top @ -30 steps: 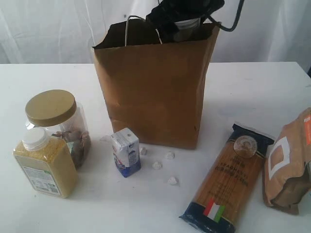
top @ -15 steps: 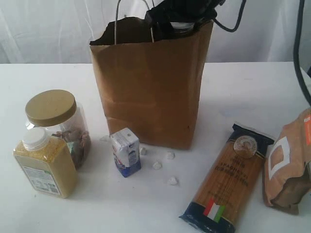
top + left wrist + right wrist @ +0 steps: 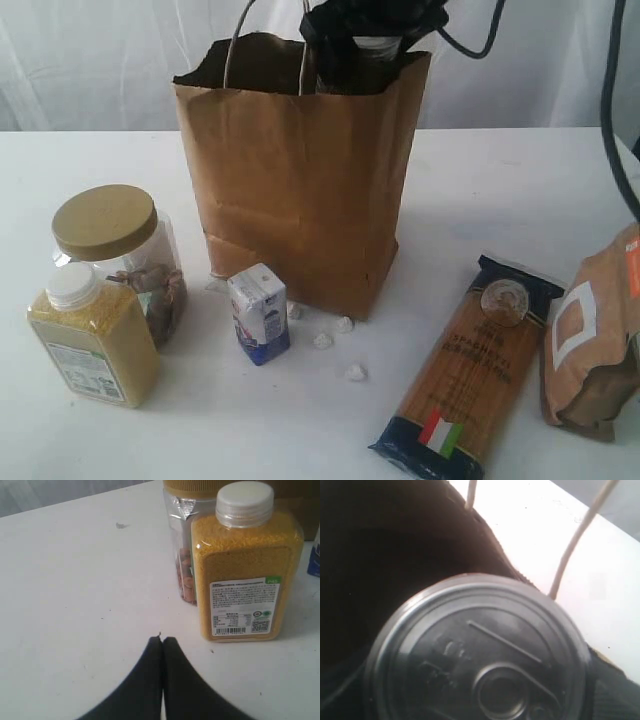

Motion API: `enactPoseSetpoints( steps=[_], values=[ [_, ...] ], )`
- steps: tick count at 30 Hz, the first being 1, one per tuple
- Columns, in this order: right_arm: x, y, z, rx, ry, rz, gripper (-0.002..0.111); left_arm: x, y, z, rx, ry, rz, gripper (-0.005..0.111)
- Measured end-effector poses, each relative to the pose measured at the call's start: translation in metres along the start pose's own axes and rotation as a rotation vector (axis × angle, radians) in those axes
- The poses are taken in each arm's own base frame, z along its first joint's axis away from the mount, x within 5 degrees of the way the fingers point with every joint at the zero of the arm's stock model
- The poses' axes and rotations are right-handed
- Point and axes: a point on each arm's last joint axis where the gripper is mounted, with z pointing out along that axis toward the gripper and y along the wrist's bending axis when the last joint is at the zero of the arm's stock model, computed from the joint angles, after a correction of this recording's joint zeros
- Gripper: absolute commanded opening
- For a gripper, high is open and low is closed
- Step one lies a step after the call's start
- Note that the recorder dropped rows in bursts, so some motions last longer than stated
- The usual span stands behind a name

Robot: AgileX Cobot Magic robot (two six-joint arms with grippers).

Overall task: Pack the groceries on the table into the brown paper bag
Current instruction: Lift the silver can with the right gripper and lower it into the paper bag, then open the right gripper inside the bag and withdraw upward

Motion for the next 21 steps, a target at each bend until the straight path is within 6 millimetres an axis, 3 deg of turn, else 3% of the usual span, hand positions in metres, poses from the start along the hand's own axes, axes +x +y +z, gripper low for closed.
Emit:
enactPoseSetpoints(
  steps=[6, 8, 21],
  values=[
    [0.001, 0.002, 0.006, -0.022, 0.010, 0.007, 0.049, 0.000, 0.000, 0.000, 0.000, 0.000, 0.000, 0.000],
    [0.001, 0.002, 0.010, -0.025, 0.018, 0.008, 0.053, 0.000, 0.000, 0.000, 0.000, 0.000, 0.000, 0.000],
    [0.005, 0.003, 0.022, -0.046, 0.048, 0.016, 0.053, 0.000, 0.000, 0.000, 0.000, 0.000, 0.000, 0.000]
  ],
)
